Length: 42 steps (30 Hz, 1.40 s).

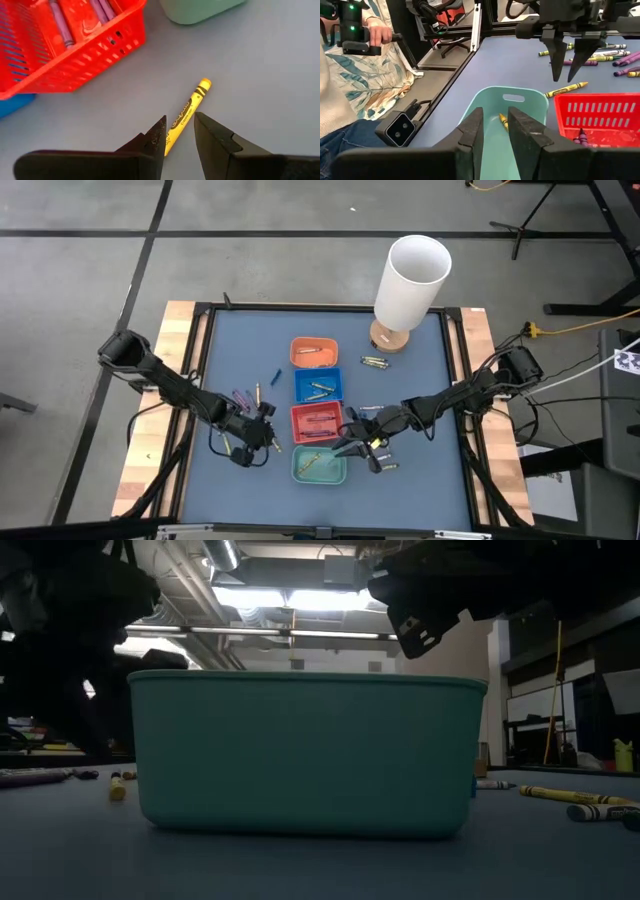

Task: Sort crayons
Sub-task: Put the yellow crayon into the green bin

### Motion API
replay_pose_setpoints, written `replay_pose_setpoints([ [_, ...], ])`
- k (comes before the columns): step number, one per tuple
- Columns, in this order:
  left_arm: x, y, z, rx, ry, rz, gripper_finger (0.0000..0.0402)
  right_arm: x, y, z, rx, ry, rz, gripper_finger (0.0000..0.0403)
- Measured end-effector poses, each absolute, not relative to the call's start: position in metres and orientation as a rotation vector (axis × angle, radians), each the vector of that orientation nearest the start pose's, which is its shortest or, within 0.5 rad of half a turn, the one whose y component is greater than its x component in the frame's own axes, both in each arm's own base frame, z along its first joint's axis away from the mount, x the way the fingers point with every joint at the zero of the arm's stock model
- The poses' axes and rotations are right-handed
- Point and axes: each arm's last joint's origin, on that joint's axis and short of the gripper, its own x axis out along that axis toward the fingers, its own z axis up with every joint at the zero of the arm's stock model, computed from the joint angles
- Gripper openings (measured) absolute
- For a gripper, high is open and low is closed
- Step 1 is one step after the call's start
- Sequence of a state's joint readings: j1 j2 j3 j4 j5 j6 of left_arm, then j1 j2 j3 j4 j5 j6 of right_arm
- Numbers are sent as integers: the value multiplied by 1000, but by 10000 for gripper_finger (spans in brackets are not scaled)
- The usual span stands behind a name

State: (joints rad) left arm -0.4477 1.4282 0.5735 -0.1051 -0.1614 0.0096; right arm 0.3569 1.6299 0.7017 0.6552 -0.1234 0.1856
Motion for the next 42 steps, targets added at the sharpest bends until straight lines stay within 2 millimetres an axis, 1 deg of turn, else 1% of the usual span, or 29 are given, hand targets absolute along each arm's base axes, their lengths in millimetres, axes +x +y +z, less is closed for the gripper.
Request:
replay_pose_setpoints([
  [14,230,-92,122,262,1002,-272,85,302,116,180,148,322,451,88],
  [19,232,-88,121,211,1017,-288,85,301,116,180,148,326,451,88],
  [22,233,-85,121,160,1027,-270,84,301,116,180,147,326,451,88],
  [25,233,-85,121,152,1030,-267,74,300,116,181,133,332,452,88],
  [29,233,-85,121,150,1031,-270,45,294,113,190,102,354,454,88],
  [34,233,-85,121,153,1030,-266,14,283,110,209,100,346,457,88],
  [37,233,-85,121,136,1031,-254,7,275,107,223,102,326,459,88],
  [42,233,-85,121,112,1031,-241,7,259,101,243,90,313,450,88],
])
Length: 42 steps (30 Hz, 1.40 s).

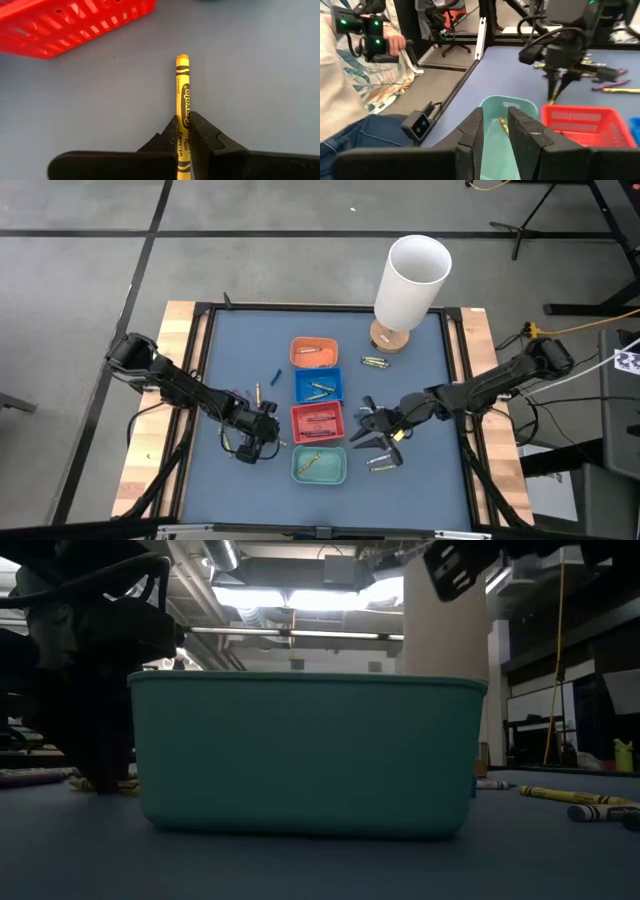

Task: Sort crayons
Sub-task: Put the yellow crayon into the green bin

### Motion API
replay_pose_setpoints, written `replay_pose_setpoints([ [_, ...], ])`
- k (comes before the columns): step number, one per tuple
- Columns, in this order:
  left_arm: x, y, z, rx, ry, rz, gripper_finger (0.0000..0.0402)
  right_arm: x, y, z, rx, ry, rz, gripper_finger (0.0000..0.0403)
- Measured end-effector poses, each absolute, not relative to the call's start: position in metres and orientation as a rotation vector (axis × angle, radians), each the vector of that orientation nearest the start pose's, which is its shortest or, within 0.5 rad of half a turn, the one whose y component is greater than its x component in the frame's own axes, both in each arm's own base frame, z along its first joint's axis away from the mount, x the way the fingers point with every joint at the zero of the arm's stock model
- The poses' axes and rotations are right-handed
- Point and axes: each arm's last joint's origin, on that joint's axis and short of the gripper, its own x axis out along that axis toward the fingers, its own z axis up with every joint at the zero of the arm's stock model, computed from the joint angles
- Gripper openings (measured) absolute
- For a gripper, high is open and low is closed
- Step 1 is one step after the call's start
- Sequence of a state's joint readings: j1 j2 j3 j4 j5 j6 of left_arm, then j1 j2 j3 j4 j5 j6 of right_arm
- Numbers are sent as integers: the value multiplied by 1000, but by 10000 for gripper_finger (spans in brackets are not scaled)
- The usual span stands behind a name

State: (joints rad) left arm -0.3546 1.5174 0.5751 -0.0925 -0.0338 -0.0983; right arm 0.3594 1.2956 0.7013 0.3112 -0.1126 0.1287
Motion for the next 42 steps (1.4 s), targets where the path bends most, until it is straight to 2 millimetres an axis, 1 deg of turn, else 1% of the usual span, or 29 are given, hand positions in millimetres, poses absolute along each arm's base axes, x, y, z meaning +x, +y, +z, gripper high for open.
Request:
replay_pose_setpoints([
  [6,235,-88,127,108,1012,-245,7,236,91,262,49,317,399,88],
  [10,245,-94,143,102,965,-257,7,223,83,269,31,341,322,88],
  [13,250,-99,154,110,985,-266,7,215,79,271,16,369,272,88],
  [19,260,-108,184,131,1036,-276,8,203,72,266,-30,469,177,88],
  [23,267,-114,205,133,1025,-285,8,200,68,259,-71,546,105,88],
  [27,276,-119,225,123,950,-286,8,196,64,252,-122,618,24,88],
  [30,283,-120,236,123,877,-255,8,194,62,249,-157,650,-39,88],
  [37,299,-126,250,77,664,-245,8,190,57,245,-223,694,-149,88],
  [42,309,-130,249,25,592,-238,8,188,55,244,-247,711,-181,88],
])
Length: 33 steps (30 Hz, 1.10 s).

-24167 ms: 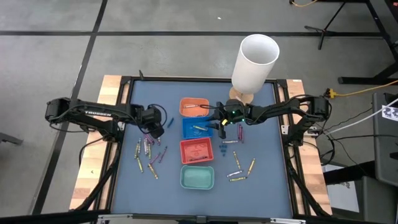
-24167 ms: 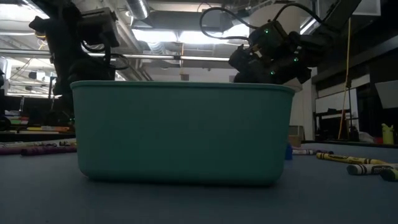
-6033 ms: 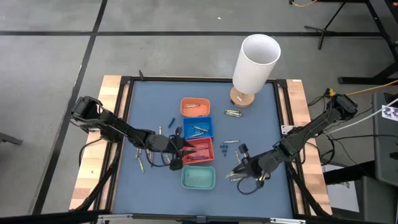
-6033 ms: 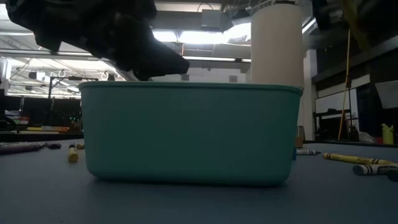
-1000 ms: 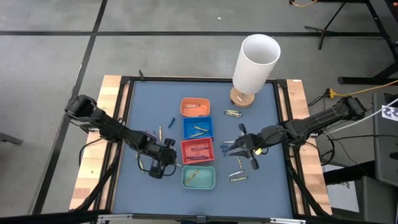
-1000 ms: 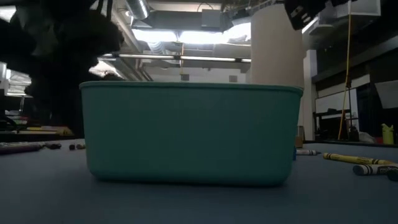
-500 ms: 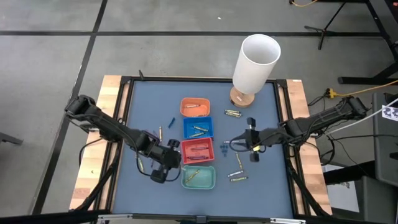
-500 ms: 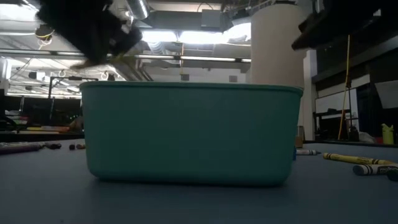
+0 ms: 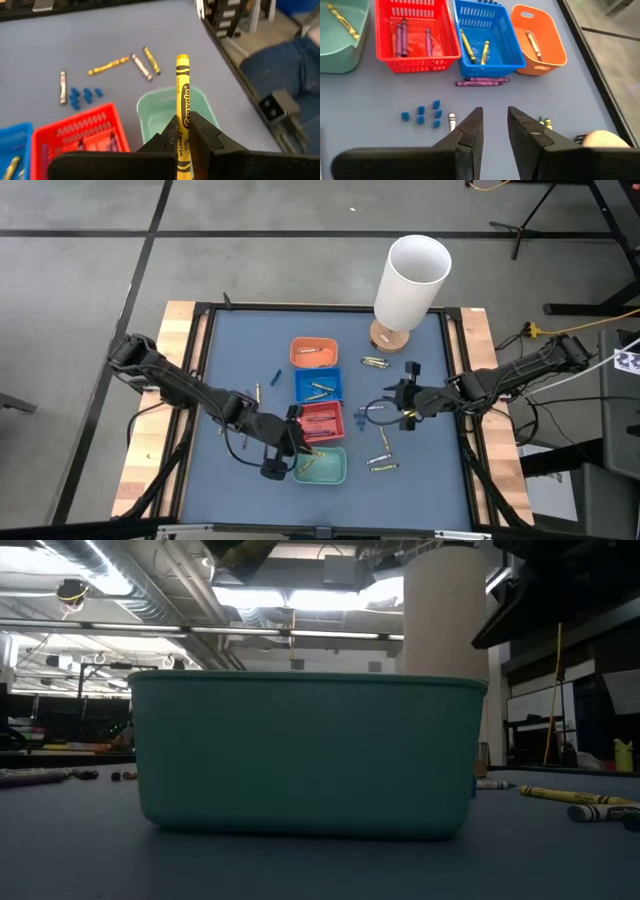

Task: Sort crayons
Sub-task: Put the yellow crayon into the green bin

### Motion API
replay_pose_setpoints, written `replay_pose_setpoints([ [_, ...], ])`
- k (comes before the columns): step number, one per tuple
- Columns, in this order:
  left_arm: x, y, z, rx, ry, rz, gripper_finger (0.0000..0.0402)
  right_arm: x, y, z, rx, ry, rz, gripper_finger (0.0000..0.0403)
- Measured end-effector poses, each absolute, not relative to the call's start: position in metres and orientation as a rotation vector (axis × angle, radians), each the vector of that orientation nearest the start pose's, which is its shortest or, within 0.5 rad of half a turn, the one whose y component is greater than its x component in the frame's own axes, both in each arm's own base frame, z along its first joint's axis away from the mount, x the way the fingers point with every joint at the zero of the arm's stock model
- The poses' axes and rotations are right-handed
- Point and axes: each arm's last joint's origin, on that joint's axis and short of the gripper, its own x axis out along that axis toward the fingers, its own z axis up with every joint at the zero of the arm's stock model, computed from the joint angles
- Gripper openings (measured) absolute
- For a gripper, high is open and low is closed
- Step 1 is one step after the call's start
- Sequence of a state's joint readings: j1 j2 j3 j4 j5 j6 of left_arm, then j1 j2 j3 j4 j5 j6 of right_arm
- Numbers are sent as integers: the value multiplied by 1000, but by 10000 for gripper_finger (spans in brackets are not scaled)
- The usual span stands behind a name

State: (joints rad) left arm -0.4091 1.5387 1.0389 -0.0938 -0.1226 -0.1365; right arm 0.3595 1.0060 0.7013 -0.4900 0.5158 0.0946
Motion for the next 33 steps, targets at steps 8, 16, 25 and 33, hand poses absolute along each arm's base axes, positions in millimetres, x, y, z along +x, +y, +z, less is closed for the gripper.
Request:
replay_pose_setpoints([
  [8,327,-143,220,-32,599,-224,8,188,54,244,-266,709,-222,88],
  [16,331,-154,191,-80,691,-207,8,188,54,244,-265,709,-222,88],
  [25,332,-162,172,-81,745,-204,8,188,54,244,-266,708,-224,88],
  [33,334,-160,172,-165,745,-153,44,188,54,244,-266,708,-224,88],
])
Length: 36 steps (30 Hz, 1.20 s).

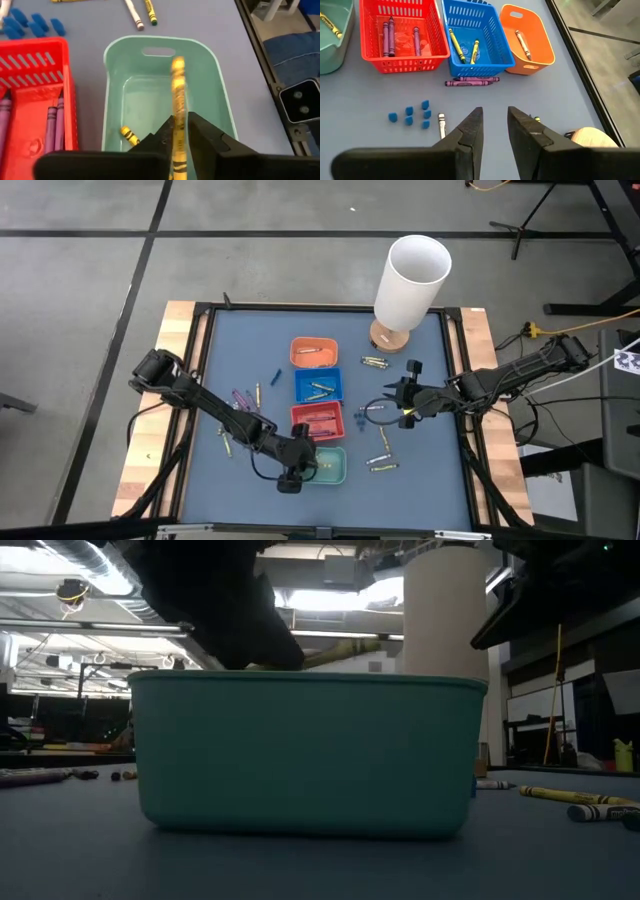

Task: Sort crayons
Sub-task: Put the yellow crayon into the green bin, then put the green crayon into the blue bin

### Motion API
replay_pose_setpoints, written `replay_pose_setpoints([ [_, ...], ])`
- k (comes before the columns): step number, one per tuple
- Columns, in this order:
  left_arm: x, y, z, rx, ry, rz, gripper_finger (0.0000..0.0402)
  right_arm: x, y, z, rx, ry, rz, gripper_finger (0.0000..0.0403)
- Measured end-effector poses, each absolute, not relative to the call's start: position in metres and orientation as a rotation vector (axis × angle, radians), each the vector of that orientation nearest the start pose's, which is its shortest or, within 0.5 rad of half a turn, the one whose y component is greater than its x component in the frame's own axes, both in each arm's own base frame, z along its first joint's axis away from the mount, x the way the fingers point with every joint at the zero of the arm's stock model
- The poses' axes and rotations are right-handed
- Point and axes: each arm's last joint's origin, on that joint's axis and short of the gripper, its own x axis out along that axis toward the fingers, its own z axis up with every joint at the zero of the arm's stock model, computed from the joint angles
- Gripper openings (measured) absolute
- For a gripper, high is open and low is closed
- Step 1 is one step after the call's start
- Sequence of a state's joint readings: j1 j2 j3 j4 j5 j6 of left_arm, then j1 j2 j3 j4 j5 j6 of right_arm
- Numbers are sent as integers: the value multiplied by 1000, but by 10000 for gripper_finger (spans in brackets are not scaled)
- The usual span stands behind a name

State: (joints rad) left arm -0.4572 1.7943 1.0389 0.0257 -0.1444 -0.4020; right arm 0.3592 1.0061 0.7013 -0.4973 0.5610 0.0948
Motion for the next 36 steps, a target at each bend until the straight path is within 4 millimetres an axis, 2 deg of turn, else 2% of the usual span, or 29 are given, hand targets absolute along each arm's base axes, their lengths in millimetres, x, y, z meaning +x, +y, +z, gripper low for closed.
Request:
replay_pose_setpoints([
  [6,334,-160,172,-174,747,-150,85,188,54,244,-266,708,-224,88],
  [11,336,-154,173,-110,711,-93,94,188,52,244,-276,702,-260,88],
  [18,348,-140,180,1,607,-33,92,193,28,244,-217,727,-354,88],
  [25,361,-105,186,54,573,-34,92,197,1,241,-159,772,-341,88],
  [36,364,-20,222,123,507,0,92,198,-31,215,-107,817,-368,88],
])
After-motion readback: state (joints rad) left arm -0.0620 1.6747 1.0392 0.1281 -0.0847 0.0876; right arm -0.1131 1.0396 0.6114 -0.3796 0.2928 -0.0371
